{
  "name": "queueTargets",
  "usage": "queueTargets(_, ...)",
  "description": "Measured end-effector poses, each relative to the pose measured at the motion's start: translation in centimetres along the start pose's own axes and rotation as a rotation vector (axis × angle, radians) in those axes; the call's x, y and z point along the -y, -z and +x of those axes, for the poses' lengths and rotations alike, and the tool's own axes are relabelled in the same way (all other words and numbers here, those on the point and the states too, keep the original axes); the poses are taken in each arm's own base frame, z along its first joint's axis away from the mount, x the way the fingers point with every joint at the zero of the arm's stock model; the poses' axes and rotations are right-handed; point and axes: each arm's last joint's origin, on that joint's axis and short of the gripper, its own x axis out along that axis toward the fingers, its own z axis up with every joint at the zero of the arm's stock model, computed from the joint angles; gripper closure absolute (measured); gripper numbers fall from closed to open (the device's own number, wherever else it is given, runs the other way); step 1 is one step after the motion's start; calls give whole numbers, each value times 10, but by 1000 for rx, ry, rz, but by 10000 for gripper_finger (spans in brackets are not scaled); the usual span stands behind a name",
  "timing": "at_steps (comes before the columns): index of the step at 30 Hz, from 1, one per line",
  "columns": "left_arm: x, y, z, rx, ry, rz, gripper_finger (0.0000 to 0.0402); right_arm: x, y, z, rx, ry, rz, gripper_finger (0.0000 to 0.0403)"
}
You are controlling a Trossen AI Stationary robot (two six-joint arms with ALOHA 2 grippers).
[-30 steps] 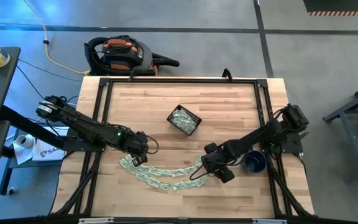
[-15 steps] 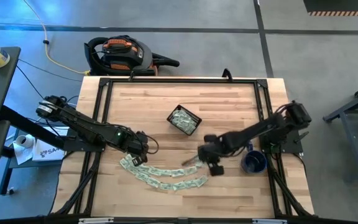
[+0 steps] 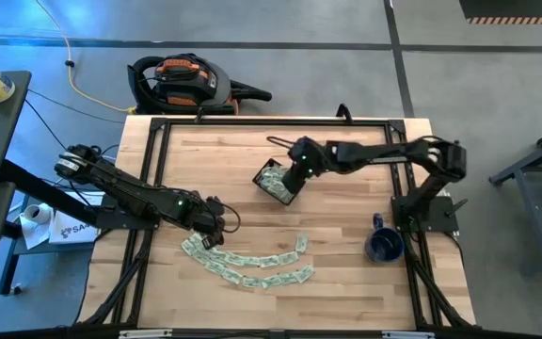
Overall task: Pick and place Stevia / Truvia into bins
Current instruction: Put the stevia packet into the black bin
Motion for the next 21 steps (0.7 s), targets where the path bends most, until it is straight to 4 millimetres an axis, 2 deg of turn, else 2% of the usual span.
queueTargets(6, 0, 1, 0, -15, 11, -7, 286, -4, 21, 34, -130, 2, -23, 397)
queueTargets(10, 0, 1, 0, -15, 11, -7, 286, -7, 32, 44, -157, 64, -33, 371)
queueTargets(14, 0, 1, 0, -16, 11, -7, 286, -8, 32, 39, -151, 85, -8, 333)
queueTargets(21, 0, 1, 0, -16, 11, -7, 286, -10, 24, 8, -146, 66, -46, 276)
